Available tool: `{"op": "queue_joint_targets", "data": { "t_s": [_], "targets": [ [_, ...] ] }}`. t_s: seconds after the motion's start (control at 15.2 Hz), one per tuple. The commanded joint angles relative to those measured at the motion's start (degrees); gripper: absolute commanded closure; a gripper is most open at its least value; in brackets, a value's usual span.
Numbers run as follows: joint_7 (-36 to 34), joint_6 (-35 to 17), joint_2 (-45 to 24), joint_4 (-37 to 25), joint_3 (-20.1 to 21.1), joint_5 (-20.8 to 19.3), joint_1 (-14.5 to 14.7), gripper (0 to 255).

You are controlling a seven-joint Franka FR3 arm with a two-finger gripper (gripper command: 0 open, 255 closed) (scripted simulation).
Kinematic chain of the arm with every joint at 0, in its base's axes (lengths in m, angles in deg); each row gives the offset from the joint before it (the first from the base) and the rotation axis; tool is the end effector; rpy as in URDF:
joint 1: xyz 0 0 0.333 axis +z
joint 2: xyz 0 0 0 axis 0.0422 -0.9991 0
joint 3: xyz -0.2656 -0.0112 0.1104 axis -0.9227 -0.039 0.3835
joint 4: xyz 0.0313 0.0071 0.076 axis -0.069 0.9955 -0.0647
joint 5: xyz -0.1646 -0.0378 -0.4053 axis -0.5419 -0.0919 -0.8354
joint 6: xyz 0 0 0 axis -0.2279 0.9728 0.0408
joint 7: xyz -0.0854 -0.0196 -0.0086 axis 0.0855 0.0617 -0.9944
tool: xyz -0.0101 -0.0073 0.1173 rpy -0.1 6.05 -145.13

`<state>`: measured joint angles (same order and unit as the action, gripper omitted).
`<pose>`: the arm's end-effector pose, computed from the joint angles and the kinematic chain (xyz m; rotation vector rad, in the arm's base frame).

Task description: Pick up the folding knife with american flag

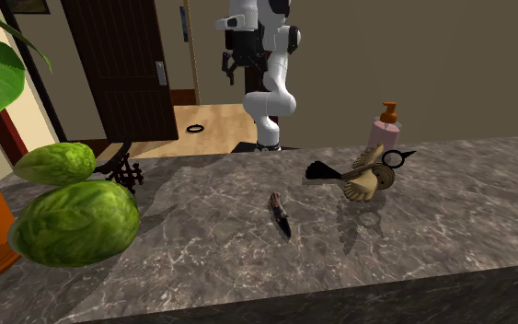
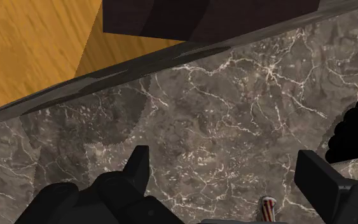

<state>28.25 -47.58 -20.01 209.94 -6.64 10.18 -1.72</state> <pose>0.3567 -0.0178 0.6095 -3.1217 -0.1427 -0.0929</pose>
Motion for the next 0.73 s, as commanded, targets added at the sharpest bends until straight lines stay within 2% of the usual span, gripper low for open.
{"op": "queue_joint_targets", "data": {
  "t_s": [0.0,0.66],
  "targets": [
    [0.0,0.0,0.0,0.0,0.0,0.0,0.0,0],
    [-5.42,-14.36,-16.21,-0.93,5.31,2.78,2.04,0]
  ]
}}
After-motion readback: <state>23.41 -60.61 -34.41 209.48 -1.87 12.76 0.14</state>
